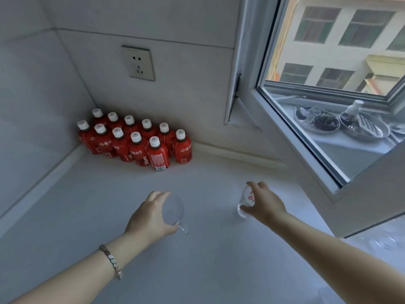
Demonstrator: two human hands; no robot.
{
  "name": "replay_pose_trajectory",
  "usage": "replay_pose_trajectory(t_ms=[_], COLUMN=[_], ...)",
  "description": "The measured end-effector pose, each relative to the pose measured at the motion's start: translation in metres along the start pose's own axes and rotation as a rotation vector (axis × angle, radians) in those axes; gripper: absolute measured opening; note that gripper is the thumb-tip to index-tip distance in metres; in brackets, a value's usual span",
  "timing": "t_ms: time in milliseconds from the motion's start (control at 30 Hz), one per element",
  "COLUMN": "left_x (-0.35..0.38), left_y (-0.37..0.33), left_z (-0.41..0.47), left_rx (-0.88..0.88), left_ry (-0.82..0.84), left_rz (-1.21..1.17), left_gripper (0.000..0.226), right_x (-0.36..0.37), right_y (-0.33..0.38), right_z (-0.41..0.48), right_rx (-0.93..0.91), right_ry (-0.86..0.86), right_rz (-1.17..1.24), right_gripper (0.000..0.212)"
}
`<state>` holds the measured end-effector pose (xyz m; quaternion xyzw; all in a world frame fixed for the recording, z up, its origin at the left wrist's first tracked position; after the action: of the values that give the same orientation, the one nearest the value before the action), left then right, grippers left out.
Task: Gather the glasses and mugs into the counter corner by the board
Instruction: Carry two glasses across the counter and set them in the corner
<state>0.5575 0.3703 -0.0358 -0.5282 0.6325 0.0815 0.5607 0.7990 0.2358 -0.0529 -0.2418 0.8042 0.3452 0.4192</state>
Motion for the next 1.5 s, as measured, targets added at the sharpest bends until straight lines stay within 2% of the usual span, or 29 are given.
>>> replay_pose_trajectory(t_ms=[267, 500, 667, 1000, 1267, 1500], left_x=[0.021, 0.058, 0.103, 0.178, 0.217, 0.226], left_y=[0.008, 0.017, 0.039, 0.117, 0.204, 0.277], left_z=[-0.135, -0.316, -0.469, -0.754, -0.952, -1.058], left_rx=[-0.080, -0.212, -0.391, -0.765, -0.936, -0.973], left_ry=[-0.089, -0.247, -0.414, -0.555, -0.666, -0.597], left_rz=[-0.078, -0.133, -0.254, -0.382, -0.457, -0.439], left_gripper=[0.085, 0.093, 0.089, 0.086, 0.084, 0.087], right_x=[0.010, 0.061, 0.122, 0.260, 0.373, 0.451], right_y=[0.055, 0.085, 0.112, 0.203, 0.287, 0.347], right_z=[-0.126, -0.253, -0.359, -0.583, -0.734, -0.812], right_rx=[-0.313, -0.579, -0.770, -1.169, -1.296, -1.238], right_ry=[0.097, 0.138, 0.211, 0.422, 0.470, 0.511], right_rz=[-0.191, -0.306, -0.427, -0.573, -0.640, -0.641], right_gripper=[0.075, 0.071, 0.070, 0.071, 0.070, 0.069])
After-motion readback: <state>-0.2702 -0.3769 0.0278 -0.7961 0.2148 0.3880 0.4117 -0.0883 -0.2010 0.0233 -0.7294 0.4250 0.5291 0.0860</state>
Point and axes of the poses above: each hand's wrist, its own z-axis towards the middle knuckle, its own x-axis out of the palm, y = z × x, the point moved 8 cm from there along z, towards the middle knuckle, and after that the axes turned 8 degrees about y, right-handed, at the moved point
